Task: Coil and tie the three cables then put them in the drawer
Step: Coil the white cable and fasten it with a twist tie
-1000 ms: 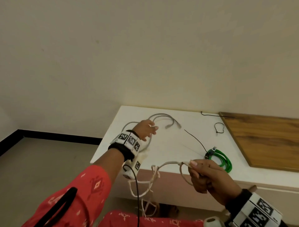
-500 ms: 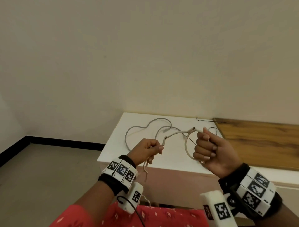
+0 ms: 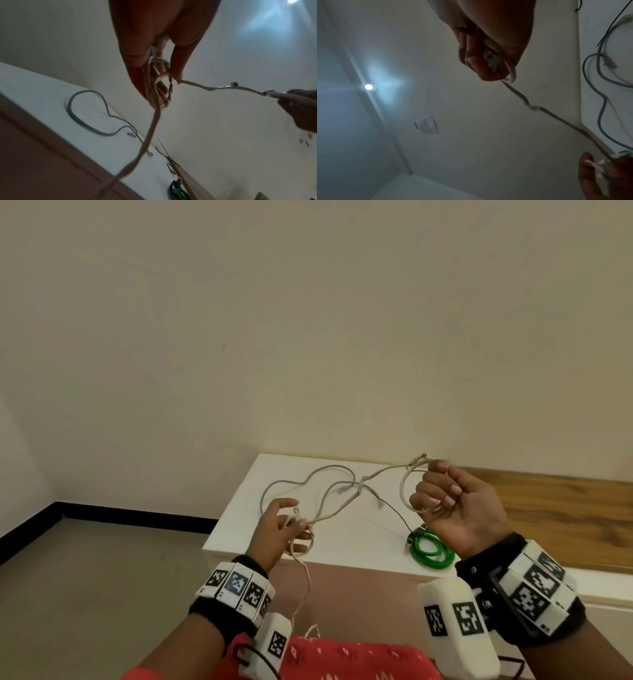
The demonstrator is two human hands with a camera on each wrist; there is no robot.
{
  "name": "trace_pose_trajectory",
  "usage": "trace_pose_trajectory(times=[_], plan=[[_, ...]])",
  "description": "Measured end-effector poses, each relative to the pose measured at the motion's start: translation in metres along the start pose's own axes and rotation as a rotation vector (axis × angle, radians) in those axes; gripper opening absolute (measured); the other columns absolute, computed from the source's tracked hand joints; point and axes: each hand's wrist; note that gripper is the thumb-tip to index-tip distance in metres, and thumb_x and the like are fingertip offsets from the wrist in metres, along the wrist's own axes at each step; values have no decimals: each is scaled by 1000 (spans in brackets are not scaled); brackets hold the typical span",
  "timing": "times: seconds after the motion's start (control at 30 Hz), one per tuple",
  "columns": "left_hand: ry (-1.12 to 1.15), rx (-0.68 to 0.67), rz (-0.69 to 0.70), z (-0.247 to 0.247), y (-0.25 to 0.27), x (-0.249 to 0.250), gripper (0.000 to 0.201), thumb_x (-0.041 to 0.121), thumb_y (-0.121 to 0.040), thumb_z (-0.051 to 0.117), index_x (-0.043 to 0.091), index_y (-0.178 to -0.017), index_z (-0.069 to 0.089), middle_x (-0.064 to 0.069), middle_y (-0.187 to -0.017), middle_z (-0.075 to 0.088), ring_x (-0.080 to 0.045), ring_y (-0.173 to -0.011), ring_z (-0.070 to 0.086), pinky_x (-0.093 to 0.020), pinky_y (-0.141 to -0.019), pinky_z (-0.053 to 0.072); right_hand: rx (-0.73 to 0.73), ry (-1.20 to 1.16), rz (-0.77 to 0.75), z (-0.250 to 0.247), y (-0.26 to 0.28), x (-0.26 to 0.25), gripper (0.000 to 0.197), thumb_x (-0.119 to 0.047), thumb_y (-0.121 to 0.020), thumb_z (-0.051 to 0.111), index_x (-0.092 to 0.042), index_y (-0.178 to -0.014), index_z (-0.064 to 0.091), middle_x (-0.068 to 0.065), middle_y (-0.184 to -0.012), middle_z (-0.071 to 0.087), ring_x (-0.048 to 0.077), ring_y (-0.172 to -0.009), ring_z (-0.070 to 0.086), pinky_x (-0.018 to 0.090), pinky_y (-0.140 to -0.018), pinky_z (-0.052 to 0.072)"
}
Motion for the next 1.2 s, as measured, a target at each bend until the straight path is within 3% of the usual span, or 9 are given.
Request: trace_pose_trajectory(times=[0.1,0.23,0.33,0.43,0.53,0.77,0.9,1.03,1.2], plan=[[-173,156,80,-4,-3,1,11,6,-83,62,12,-86,53,-8,-88,59,-26,-84,59,-32,-73,48,-36,66,53,-1,0,10,27,-12,-46,79,-14,-58,55,-5,-38,33,6,-37,18,18,-35,34],[-557,174,360,1,0,8,28,11,-83,63,13,-111,57,5,-111,51,-10,-110,43,-22,-97,33,-54,99,122,5,3,22,21,-14,-52,77,-14,-58,56,-7,-42,22,8,-40,15,18,-36,33],[-408,-13,513,18,8,26,20,13,-89,52,18,-106,60,8,-111,59,3,-109,50,-6,-95,34,-17,107,140,11,6,29,15,-16,-70,59,-14,-56,55,-8,-38,28,8,-42,11,17,-35,31],[-247,-276,388,42,11,28,28,27,-85,46,22,-110,56,5,-108,62,-8,-109,57,-23,-98,42,-1,89,169,16,9,33,19,-16,-75,52,-14,-56,53,-6,-37,31,8,-42,10,17,-34,31],[-246,-336,348,57,13,20,32,35,-83,48,18,-108,56,0,-92,64,-13,-91,60,-33,-90,46,-31,0,197,17,10,34,12,-11,-65,63,-12,-58,53,-4,-38,31,6,-42,13,19,-35,34],[-271,-184,438,66,12,22,12,37,-74,60,42,-83,52,5,-92,53,-1,-80,50,-10,-68,40,-256,-102,332,12,7,36,30,-15,-95,37,-1,-80,59,-2,-55,32,13,-49,29,26,-57,39],[-13,-327,329,69,14,25,5,21,-83,56,19,-83,52,1,-73,54,-12,-66,55,-24,-65,48,-320,-174,321,7,5,39,26,-13,-93,41,-2,-77,59,-1,-52,34,12,-48,29,26,-56,40],[22,-378,173,63,26,14,13,16,-96,42,16,-86,51,7,-50,39,-8,-36,34,-18,-37,37,-193,-154,82,8,5,26,11,-8,-78,58,-8,-67,60,-1,-46,45,10,-41,35,24,-48,44],[-256,-296,143,50,28,-8,31,17,-96,40,20,-68,54,11,-45,36,-5,-33,34,-20,-37,37,0,-38,-223,6,0,22,34,-22,-92,34,-15,-67,56,-8,-48,41,7,-40,39,19,-47,45]])
Point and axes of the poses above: each hand's wrist, its own y-axis away from the middle knuckle, its own z-axis out of the palm, x = y × z
